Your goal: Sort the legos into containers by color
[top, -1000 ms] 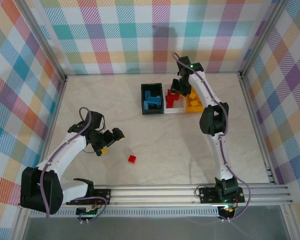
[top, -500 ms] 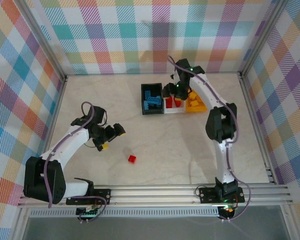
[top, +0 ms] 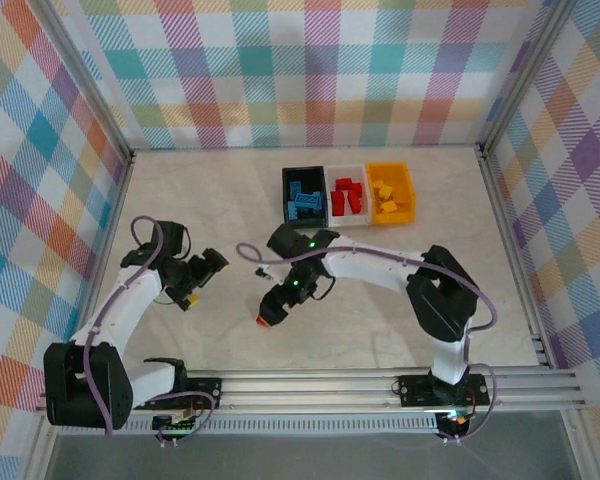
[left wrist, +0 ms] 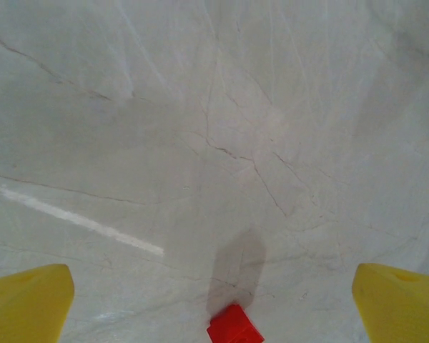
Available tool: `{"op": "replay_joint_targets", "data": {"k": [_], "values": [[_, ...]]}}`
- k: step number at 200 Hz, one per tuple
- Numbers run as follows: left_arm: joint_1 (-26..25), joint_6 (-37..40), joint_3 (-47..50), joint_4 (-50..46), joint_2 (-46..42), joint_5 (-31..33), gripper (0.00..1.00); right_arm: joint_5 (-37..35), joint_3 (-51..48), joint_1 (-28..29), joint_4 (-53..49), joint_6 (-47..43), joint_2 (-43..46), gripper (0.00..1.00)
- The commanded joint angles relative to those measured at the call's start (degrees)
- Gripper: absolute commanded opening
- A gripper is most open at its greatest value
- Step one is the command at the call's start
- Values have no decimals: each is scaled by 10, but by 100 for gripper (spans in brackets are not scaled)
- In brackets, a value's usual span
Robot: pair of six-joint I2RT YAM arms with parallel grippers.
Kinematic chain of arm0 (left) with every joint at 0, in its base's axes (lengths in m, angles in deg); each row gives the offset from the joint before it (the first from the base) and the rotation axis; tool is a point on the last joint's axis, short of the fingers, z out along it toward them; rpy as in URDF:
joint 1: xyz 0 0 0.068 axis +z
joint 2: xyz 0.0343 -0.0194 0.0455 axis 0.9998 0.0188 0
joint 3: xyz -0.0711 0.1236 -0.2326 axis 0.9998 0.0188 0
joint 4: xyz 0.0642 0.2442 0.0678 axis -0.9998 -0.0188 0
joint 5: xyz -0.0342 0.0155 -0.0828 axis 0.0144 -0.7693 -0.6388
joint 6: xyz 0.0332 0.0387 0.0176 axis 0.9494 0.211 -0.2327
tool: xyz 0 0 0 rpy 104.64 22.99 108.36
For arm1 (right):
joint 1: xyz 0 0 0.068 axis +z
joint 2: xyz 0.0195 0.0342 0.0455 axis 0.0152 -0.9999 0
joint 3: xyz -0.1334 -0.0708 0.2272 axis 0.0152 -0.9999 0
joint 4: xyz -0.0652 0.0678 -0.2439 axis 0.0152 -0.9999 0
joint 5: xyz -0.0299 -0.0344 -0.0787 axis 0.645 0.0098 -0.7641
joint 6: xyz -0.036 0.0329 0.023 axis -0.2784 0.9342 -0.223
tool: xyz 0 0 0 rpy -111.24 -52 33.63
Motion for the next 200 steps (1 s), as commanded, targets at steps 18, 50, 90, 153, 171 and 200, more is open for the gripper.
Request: {"op": "replay_joint_targets", "data": {"k": [18, 50, 90, 153, 171, 200], "values": [[20, -18, 38, -44, -58, -8, 100, -72, 12, 29, 48, -80, -30, 91], [26, -33, 61, -48, -95, -22, 100, -125, 53, 53, 42, -119, -75, 91], [32, -33, 65, -64, -120, -26, 100, -189, 96, 63, 33, -128, -121, 91], [43, -28, 70, -73, -131, -35, 100, -240, 117, 77, 7, -131, -152, 87], [43, -29, 74, -72, -132, -37, 100, -256, 118, 85, -1, -133, -156, 85], [45, -34, 81, -65, -133, -41, 100, -272, 115, 88, -3, -132, -158, 79]]}}
